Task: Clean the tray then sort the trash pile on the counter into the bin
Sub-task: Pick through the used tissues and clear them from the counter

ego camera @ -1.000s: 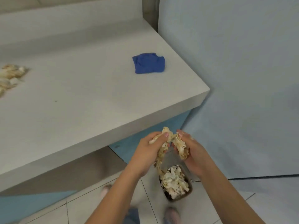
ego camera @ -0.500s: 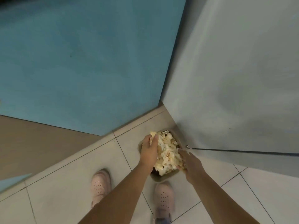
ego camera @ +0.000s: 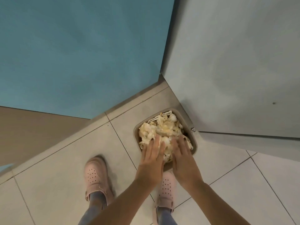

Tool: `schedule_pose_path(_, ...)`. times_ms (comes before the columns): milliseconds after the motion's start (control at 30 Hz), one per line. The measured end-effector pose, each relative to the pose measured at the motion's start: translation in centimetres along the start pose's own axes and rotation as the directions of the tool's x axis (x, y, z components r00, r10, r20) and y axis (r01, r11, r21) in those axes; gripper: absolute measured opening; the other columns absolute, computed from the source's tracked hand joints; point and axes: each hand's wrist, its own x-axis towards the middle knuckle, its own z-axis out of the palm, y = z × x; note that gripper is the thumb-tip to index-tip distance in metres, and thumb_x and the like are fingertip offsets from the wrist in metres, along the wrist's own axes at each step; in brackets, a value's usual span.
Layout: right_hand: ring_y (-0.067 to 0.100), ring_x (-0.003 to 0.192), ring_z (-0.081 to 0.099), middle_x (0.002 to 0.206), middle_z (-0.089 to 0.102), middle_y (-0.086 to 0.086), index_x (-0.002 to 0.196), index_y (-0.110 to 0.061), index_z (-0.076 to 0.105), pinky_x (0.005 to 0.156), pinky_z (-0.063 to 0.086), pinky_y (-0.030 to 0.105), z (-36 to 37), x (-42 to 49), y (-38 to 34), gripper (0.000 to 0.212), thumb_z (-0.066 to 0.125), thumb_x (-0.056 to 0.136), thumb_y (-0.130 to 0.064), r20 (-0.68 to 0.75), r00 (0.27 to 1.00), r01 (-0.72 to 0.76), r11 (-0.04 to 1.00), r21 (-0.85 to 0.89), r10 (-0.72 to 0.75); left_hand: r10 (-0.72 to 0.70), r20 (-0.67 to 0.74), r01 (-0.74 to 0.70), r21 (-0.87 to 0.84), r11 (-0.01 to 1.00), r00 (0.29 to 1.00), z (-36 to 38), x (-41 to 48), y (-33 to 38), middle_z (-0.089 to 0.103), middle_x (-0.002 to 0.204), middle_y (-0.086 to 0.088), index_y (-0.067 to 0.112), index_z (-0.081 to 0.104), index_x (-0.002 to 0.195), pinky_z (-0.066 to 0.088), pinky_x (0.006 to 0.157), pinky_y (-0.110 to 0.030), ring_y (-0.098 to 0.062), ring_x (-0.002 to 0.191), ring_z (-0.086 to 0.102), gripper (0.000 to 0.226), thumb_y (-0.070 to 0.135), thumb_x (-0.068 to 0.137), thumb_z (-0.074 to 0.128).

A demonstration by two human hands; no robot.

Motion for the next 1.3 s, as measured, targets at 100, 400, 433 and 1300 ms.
schedule_pose_path(100, 0.024, 0.138, -0.028, 0.146, -0.033, 0.004, 0.135, -0.013, -0.030, 0.120, 0.006, 0.042, 0.6, 0.8, 0.6, 0.071, 0.031, 0.100, -0.020, 0.202, 0.978, -0.016, 0.977, -0.214, 0.060, -0.006, 0.172, 0.004, 0.014, 1.000, 0.985, 1.5, -0.5, 0.1, 0.020, 0.154, -0.017, 0.007, 0.035, 0.144, 0.037, 0.106, -0.046, -0.031, 0.137, 0.034, 0.072, 0.031, 0.081, 0.061)
schedule_pose_path(400, 0.024, 0.145, -0.013, 0.156, -0.018, 0.014, 0.146, -0.002, -0.015, 0.118, -0.001, 0.036, 1.0, 5.6, -0.1, 0.068, 0.020, 0.100, -0.038, 0.439, 0.868, -0.017, 0.897, -0.442, 0.233, -0.057, 0.525, 0.018, 0.079, 0.997, 0.849, 1.3, 5.1, -1.2, -0.014, 0.158, -0.004, 0.014, -0.011, 0.149, -0.005, 0.119, -0.036, -0.023, 0.145, -0.009, 0.076, 0.050, 0.095, 0.029)
schedule_pose_path(433, 0.024, 0.146, -0.012, 0.157, -0.017, 0.014, 0.147, -0.002, -0.015, 0.118, -0.001, 0.036, 1.1, 6.0, -0.1, 0.068, 0.020, 0.100, -0.038, 0.449, 0.861, -0.016, 0.894, -0.447, 0.240, -0.063, 0.542, 0.017, 0.090, 0.996, 0.838, 1.2, 5.5, -1.2, -0.010, 0.158, -0.005, 0.013, -0.010, 0.149, -0.004, 0.119, -0.036, -0.023, 0.146, -0.007, 0.079, 0.053, 0.094, 0.030)
schedule_pose_path(1300, 0.002, 0.075, 0.058, 0.080, 0.064, -0.016, 0.087, -0.032, 0.066, 0.067, 0.045, 0.011, -31.8, -11.2, -35.3, 0.013, 0.065, 0.085, -0.019, -0.511, 0.831, 0.501, 0.697, 0.513, -0.221, -0.599, -0.370, 0.411, -0.473, 0.780, 0.710, -44.8, -14.0, 3.1, 0.062, 0.086, 0.015, 0.032, 0.065, 0.093, 0.039, 0.059, -0.021, -0.006, 0.066, 0.053, 0.014, 0.033, 0.092, 0.051)
